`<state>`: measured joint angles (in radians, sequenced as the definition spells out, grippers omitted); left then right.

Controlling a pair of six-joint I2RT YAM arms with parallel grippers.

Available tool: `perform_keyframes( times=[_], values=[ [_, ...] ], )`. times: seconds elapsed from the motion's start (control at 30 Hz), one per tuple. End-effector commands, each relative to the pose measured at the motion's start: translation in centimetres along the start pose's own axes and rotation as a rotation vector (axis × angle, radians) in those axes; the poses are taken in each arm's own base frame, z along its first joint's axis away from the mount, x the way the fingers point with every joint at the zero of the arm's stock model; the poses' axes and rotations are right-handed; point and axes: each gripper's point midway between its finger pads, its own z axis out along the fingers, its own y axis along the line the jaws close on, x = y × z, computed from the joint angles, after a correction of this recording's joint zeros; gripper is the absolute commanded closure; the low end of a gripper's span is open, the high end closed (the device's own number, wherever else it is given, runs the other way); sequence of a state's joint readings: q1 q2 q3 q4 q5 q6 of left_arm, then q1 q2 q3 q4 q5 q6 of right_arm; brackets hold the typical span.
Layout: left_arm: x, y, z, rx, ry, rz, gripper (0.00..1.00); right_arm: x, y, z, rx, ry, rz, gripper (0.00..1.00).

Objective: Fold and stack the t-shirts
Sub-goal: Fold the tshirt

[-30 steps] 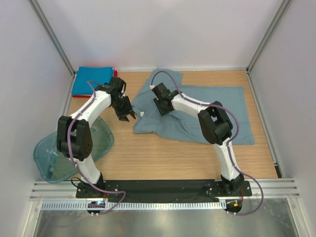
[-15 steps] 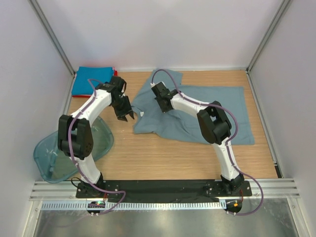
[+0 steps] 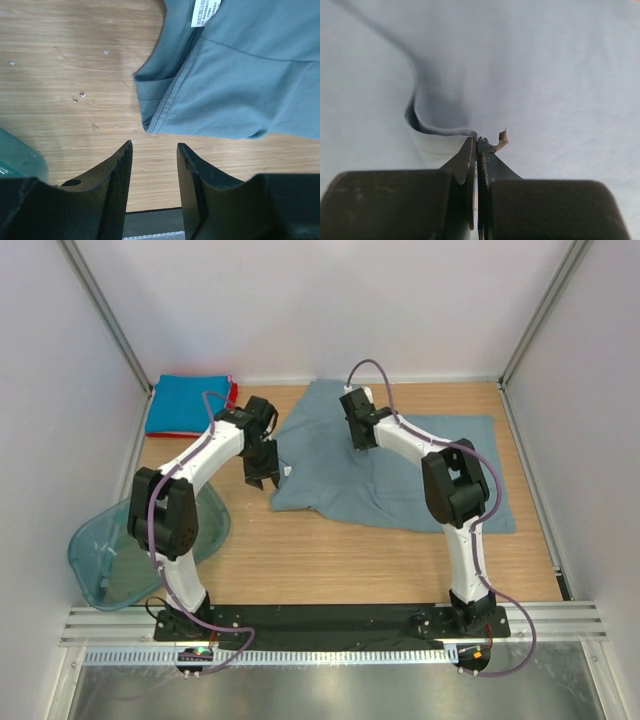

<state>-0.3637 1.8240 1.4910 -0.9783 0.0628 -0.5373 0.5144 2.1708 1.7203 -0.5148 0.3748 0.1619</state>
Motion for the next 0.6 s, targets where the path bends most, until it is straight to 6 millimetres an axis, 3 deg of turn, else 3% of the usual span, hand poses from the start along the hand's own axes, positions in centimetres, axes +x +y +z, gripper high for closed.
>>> perform_keyframes(
  times=[0.0, 0.37, 0.47, 0.5, 0.57],
  values=[
    [-0.4, 0.1, -0.6, -0.046, -0.020, 0.045, 0.57, -2.6, -1.5, -1.4, -0.002, -0.082, 0.105, 0.99],
    [0.4, 0.5, 0.9, -0.068, 0.027, 0.086, 0.57, -2.9, -3.3, 0.3, -0.010, -0.077, 0.187, 0.99],
    [0.8, -0.2, 1.1, -0.041, 0.035, 0.133, 0.57, -2.5, -3.2, 0.2, -0.020, -0.048, 0.190, 0.85],
    [0.9, -0.3, 1.2, -0.041, 0.037, 0.144, 0.56, -2.0, -3.3, -0.3, -0.023, -0.014, 0.191, 0.76],
    [1.0, -0.9, 1.4, -0.029, 0.034, 0.170, 0.56, -2.2, -3.5, -1.6, -0.038, 0.016, 0.232, 0.68]
  ],
)
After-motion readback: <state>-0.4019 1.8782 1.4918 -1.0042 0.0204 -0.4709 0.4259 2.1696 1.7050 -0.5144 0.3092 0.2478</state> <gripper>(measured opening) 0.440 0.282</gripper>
